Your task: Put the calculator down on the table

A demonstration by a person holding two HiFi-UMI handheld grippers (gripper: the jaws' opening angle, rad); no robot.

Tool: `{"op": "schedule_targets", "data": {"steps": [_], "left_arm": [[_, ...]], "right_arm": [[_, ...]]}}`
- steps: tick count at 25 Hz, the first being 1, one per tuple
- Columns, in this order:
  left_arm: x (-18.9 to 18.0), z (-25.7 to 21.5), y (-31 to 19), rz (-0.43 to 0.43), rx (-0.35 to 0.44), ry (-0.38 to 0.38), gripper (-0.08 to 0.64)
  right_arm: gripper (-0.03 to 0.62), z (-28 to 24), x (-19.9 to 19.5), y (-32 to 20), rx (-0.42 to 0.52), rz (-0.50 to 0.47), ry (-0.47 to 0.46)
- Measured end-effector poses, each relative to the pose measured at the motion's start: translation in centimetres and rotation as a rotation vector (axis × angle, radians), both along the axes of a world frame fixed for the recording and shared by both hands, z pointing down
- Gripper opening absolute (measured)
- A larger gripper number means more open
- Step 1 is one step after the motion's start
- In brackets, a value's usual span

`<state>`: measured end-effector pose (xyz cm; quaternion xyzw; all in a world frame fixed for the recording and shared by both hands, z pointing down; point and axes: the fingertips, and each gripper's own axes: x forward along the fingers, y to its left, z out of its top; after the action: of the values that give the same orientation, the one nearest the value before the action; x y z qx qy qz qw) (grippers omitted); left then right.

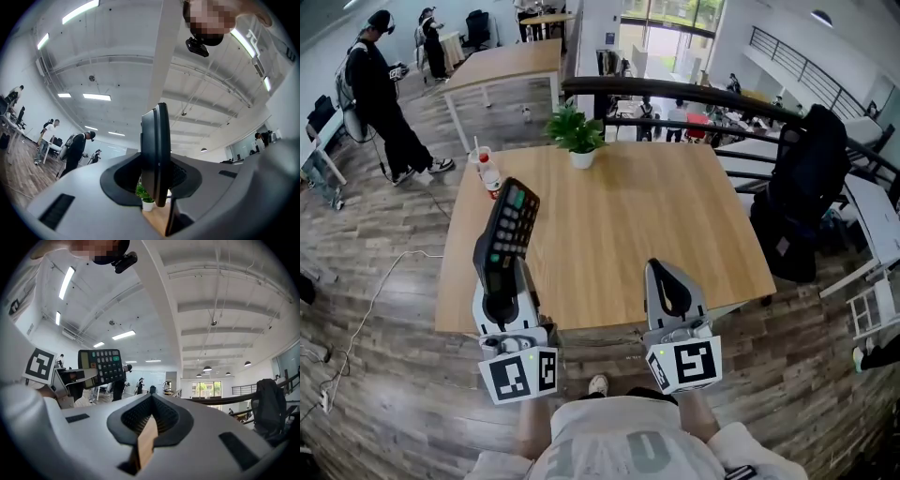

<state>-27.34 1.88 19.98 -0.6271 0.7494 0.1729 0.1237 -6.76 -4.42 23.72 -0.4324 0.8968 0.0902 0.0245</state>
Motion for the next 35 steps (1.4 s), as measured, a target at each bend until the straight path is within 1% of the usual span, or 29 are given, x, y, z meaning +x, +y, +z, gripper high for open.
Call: {"op": "schedule_targets", "data": {"steps": [3,6,9,12,16,20,22,27,30,35], "left_arm": [[-0.5,0.8,-2.6,0.004,-0.022,0.016,0.120],[0.0,1.5,-4.9,0.009,-0.048,0.016,0.120],[1.0,1.9,-7.2,0.007,-0.070,-0.005,0.120],[2.2,2.0,-10.1,-0.003,-0.079,-0.020,0.120],[4.1,1.6,-14.3,0.001,-0.080,-0.038,0.120],[6.7,1.8,-18.7,0.017,-0.113,-0.080,0.120],[7.7,2.0,-20.4,0.019,-0.118,-0.076,0.120],[9.0,2.6,-22.7,0.036,-0.115,-0.030,0.120],[8.8,2.6,-23.6,0.046,-0.119,-0.023,0.120],[7.7,2.2,-24.4,0.052,-0.131,-0.032,0.120]], "right_arm": [[0.018,0.4,-0.5,-1.8,-0.007,-0.006,0.014],[0.018,1.2,-0.1,-4.3,-0.032,-0.001,0.008],[0.018,1.8,0.4,-7.2,-0.053,-0.007,-0.003],[0.018,1.7,1.1,-10.1,-0.043,-0.032,-0.013],[0.018,1.7,2.9,-14.3,-0.038,-0.038,-0.011],[0.018,1.3,5.8,-18.1,-0.033,-0.039,-0.026],[0.018,1.1,7.0,-19.5,-0.025,-0.035,-0.031],[0.018,2.0,8.3,-22.2,-0.056,-0.013,-0.038],[0.018,1.7,8.0,-22.9,-0.052,-0.024,-0.042],[0.018,1.3,7.0,-23.7,-0.060,-0.006,-0.040]]}}
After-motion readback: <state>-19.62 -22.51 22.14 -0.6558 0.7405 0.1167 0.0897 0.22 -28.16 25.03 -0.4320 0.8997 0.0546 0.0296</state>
